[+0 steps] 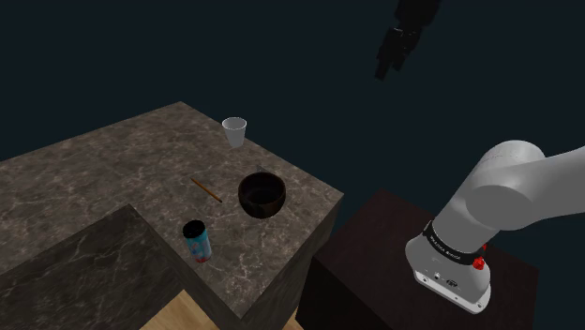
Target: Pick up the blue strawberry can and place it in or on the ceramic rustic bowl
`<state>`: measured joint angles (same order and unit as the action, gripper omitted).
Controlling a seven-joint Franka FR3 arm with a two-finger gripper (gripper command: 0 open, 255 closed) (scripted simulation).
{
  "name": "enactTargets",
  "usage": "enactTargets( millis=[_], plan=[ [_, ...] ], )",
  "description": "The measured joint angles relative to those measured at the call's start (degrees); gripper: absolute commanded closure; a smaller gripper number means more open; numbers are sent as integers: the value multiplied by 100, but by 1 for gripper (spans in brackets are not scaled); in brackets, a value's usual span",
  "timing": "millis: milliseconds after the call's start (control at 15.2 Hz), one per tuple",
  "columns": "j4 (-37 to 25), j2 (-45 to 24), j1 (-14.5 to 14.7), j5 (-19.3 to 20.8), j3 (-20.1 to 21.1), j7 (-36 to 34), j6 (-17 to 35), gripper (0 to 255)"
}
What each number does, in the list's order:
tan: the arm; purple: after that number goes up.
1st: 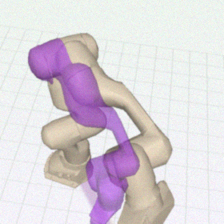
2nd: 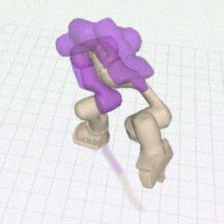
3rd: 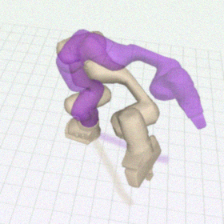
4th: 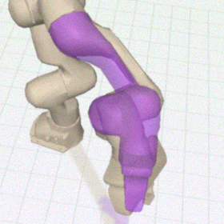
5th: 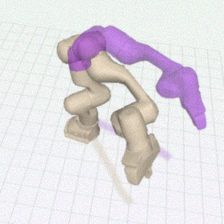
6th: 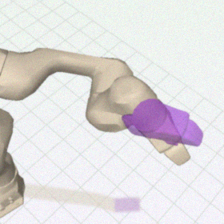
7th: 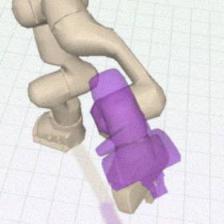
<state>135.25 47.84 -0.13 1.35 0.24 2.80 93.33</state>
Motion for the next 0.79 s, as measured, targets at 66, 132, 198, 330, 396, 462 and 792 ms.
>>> enactTargets(
  millis=[66, 132, 198, 330, 396, 462, 792],
  plan=[
    [0, 0, 0, 0, 0, 0, 0, 0],
    [35, -29, 15, -25, 38, -38, 56, 0],
    [96, -76, 44, -73, 111, -111, 154, 0],
    [195, -240, 101, -166, 263, -261, 389, 0],
    [247, -301, 133, -216, 342, -339, 491, 0],
    [274, -384, 162, -261, 413, -409, 589, 0],
    [468, -993, 336, -512, 903, -882, 1336, 0]
  ],
)
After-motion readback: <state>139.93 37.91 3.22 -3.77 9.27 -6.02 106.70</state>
